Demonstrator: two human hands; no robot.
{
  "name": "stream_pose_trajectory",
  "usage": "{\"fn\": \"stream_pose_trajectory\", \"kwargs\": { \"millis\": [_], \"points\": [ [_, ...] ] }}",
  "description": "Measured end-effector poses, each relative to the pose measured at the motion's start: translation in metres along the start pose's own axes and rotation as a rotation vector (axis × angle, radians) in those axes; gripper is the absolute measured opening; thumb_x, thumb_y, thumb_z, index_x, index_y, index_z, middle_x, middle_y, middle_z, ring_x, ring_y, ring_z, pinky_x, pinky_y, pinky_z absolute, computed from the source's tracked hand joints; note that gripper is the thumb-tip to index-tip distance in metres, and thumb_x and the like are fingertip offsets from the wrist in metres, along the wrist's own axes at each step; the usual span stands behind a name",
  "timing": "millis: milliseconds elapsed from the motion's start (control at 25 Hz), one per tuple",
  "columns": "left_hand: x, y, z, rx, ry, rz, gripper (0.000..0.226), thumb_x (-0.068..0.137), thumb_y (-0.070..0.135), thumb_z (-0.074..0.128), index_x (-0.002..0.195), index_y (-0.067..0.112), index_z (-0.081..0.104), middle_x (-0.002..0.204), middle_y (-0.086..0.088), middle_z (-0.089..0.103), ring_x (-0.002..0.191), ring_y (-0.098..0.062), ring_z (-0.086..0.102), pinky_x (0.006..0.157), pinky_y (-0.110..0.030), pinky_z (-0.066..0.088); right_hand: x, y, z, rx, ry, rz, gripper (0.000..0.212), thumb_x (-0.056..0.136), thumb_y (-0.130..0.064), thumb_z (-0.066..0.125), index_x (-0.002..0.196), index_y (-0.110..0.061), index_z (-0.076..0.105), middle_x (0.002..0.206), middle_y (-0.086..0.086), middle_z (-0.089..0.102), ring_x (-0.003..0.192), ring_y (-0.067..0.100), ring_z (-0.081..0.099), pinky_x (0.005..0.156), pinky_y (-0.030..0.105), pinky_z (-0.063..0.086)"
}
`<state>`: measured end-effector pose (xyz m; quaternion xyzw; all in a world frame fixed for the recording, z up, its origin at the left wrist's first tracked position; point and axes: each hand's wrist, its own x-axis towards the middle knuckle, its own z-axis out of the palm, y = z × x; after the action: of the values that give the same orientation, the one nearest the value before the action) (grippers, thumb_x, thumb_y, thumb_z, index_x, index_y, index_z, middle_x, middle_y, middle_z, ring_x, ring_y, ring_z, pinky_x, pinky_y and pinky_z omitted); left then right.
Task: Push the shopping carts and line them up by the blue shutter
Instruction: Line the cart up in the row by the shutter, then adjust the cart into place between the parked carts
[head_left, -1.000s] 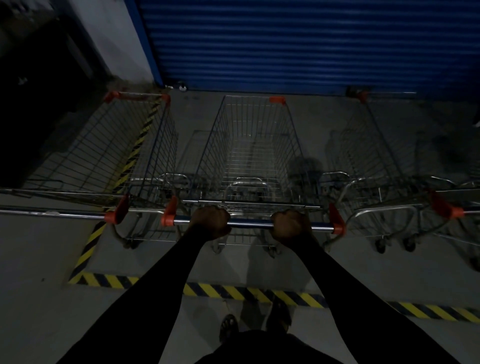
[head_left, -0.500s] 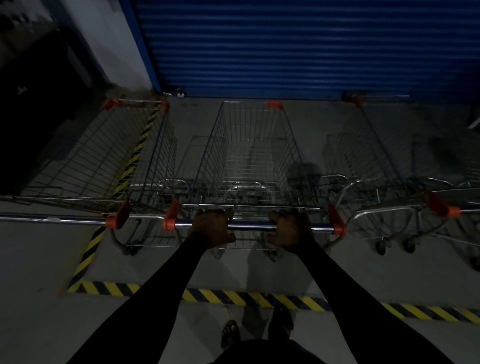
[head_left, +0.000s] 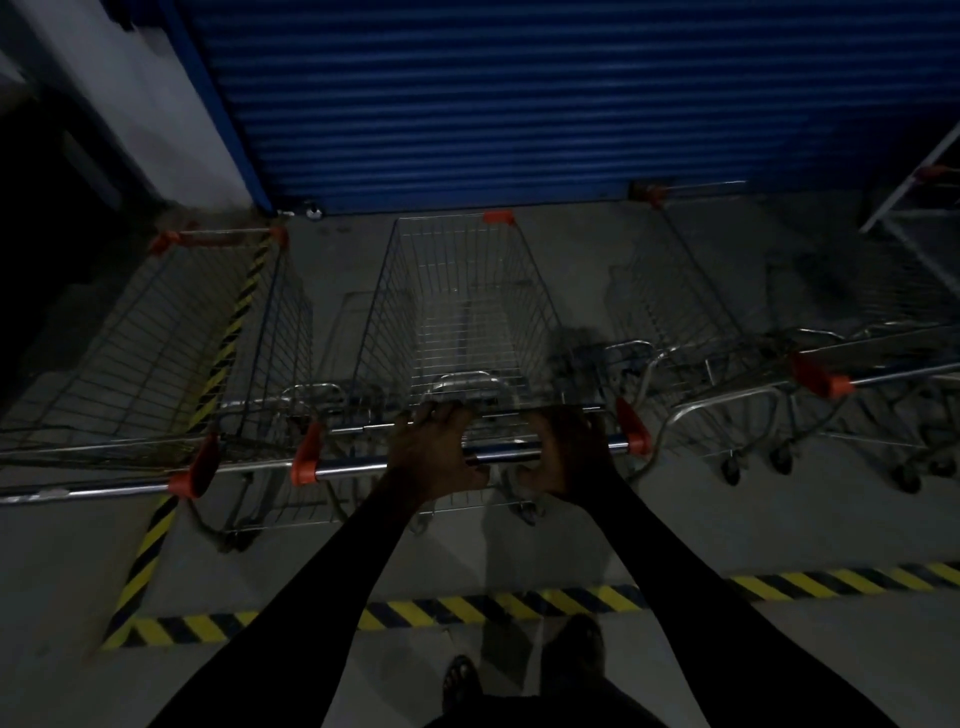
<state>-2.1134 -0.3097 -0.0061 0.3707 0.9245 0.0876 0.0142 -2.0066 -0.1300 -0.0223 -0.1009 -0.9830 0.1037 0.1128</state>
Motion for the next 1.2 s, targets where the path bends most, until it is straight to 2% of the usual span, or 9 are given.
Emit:
{"fn": "stream_pose_trajectory", "kwargs": {
  "millis": [160, 280, 400, 480, 600, 760, 920, 1040, 1200],
  "points": [
    [0.024, 0.046, -0.005, -0.073, -0.011, 0.021, 0.106, 0.048, 0.075, 0.045, 0.144, 0.031, 0.031, 0.15, 0.002, 0.036, 0.137, -0.03, 0.031, 0.108, -0.054, 0.028, -0.012, 0.037, -0.018, -0.03, 0.029, 0.066, 0.077, 0.059, -0.062, 0.053, 0.126, -0.024, 0.054, 0.123, 0.004, 0.062, 0.11, 0.032, 0.056, 0.095, 0.05, 0.04],
    [0.051, 0.102, -0.006, -0.094, -0.045, 0.064, 0.11, 0.058, 0.073, 0.063, 0.149, 0.033, 0.016, 0.156, 0.003, 0.022, 0.143, -0.027, 0.019, 0.111, -0.053, 0.02, -0.022, 0.084, -0.033, -0.036, 0.028, 0.117, 0.076, 0.064, -0.064, 0.052, 0.127, -0.022, 0.056, 0.126, 0.005, 0.058, 0.112, 0.032, 0.053, 0.092, 0.046, 0.04],
    [0.079, 0.168, -0.002, -0.119, 0.004, 0.081, 0.108, 0.056, 0.072, 0.059, 0.148, 0.033, 0.017, 0.155, 0.003, 0.026, 0.141, -0.026, 0.022, 0.11, -0.052, 0.023, -0.03, 0.137, -0.052, 0.003, 0.131, 0.124, 0.059, 0.074, -0.056, 0.054, 0.121, -0.02, 0.056, 0.122, 0.008, 0.061, 0.113, 0.034, 0.054, 0.093, 0.046, 0.041],
    [0.097, 0.219, 0.006, -0.151, 0.025, 0.091, 0.108, 0.053, 0.075, 0.047, 0.148, 0.034, 0.017, 0.154, 0.003, 0.027, 0.141, -0.027, 0.024, 0.11, -0.052, 0.024, -0.034, 0.184, -0.071, 0.072, 0.192, 0.099, 0.063, 0.07, -0.053, 0.056, 0.123, -0.019, 0.049, 0.12, 0.013, 0.061, 0.111, 0.036, 0.056, 0.093, 0.048, 0.044],
    [0.125, 0.302, 0.02, -0.205, 0.038, 0.092, 0.11, 0.05, 0.076, 0.04, 0.149, 0.034, 0.016, 0.154, 0.002, 0.026, 0.14, -0.027, 0.023, 0.11, -0.052, 0.024, -0.048, 0.264, -0.092, 0.06, 0.262, 0.027, 0.068, 0.071, -0.054, 0.055, 0.125, -0.013, 0.052, 0.122, 0.015, 0.061, 0.114, 0.038, 0.054, 0.098, 0.055, 0.041],
    [0.151, 0.432, 0.044, -0.249, 0.056, 0.082, 0.102, 0.053, 0.069, 0.041, 0.147, 0.031, 0.024, 0.149, 0.0, 0.035, 0.137, -0.028, 0.029, 0.108, -0.051, 0.028, -0.076, 0.378, -0.123, -0.022, 0.139, -0.012, 0.074, 0.065, -0.057, 0.056, 0.125, -0.014, 0.056, 0.126, 0.012, 0.06, 0.119, 0.037, 0.051, 0.1, 0.055, 0.041],
    [0.177, 0.543, 0.062, -0.283, 0.097, 0.103, 0.093, 0.057, 0.061, 0.053, 0.142, 0.028, 0.035, 0.142, 0.0, 0.045, 0.131, -0.027, 0.038, 0.107, -0.048, 0.029, -0.099, 0.491, -0.154, -0.104, 0.004, 0.031, 0.063, 0.075, -0.058, 0.047, 0.126, -0.021, 0.056, 0.132, 0.008, 0.057, 0.124, 0.034, 0.049, 0.103, 0.052, 0.037],
    [0.191, 0.592, 0.075, -0.227, 0.029, 0.103, 0.095, 0.06, 0.067, 0.059, 0.143, 0.026, 0.034, 0.143, -0.001, 0.043, 0.131, -0.026, 0.038, 0.109, -0.045, 0.016, -0.109, 0.555, -0.167, -0.143, -0.12, 0.114, 0.071, 0.073, -0.061, 0.064, 0.133, -0.024, 0.052, 0.138, 0.005, 0.053, 0.131, 0.032, 0.043, 0.109, 0.054, 0.03],
    [0.221, 0.614, 0.099, -0.166, -0.103, 0.063, 0.086, 0.067, 0.057, 0.058, 0.143, 0.028, 0.032, 0.142, -0.003, 0.045, 0.128, -0.028, 0.043, 0.104, -0.044, 0.035, -0.11, 0.615, -0.189, -0.191, -0.209, 0.113, 0.074, 0.076, -0.053, 0.066, 0.139, -0.019, 0.048, 0.143, 0.008, 0.047, 0.136, 0.033, 0.036, 0.113, 0.052, 0.018]
  ]
}}
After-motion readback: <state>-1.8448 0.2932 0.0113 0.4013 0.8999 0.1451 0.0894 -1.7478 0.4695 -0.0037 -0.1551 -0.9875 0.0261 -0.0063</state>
